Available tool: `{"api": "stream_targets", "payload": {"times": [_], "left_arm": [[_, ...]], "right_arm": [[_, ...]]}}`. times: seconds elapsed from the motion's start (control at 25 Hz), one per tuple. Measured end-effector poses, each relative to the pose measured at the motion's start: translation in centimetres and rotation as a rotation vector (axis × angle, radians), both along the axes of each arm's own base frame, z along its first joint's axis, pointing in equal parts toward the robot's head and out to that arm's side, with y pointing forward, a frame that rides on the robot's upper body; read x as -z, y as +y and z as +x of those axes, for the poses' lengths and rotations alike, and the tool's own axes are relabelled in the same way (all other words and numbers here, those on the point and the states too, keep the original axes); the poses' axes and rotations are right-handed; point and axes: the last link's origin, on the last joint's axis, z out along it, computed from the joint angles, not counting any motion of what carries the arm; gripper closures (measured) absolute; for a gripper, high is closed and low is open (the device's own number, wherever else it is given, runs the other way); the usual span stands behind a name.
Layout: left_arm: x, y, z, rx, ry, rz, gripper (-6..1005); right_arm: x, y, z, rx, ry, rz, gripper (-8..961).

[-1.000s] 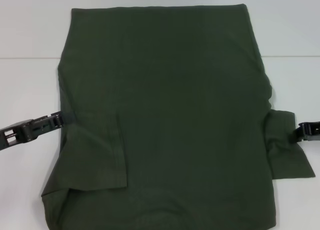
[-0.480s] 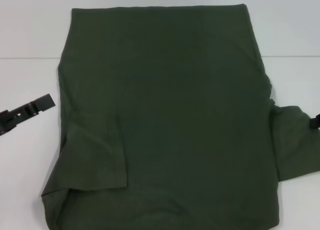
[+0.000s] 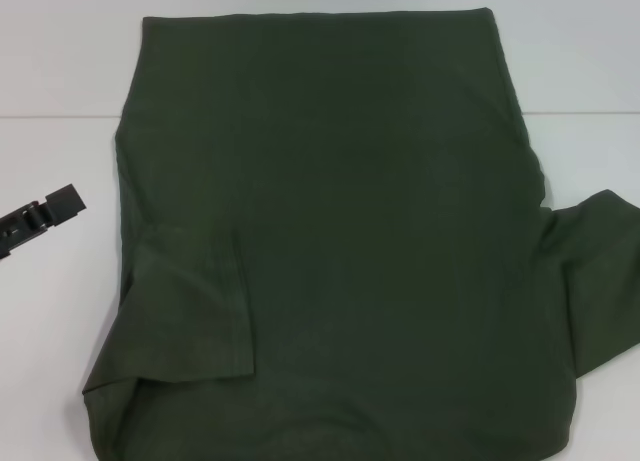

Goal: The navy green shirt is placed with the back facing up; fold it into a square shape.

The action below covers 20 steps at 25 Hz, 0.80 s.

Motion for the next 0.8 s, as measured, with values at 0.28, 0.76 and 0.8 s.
{"api": "stream_targets", "payload": {"times": [0.28, 0.76, 0.8], "left_arm": [[0.0, -0.5, -0.3, -0.016, -0.007, -0.003, 171], [0.1, -0.1, 0.0, -0.009, -0.015, -0.006, 172], [0.1, -0.1, 0.0, -0.009, -0.015, -0.005, 173]], "right_arm": [[-0.7, 0.4, -0.4, -0.007, 0.004, 0.014, 947], [-1.2, 0.1, -1.5, -0.020, 0.052, -0.019, 947], [-0.9, -0.1, -1.7, -0.021, 0.062, -0.037, 947]]}}
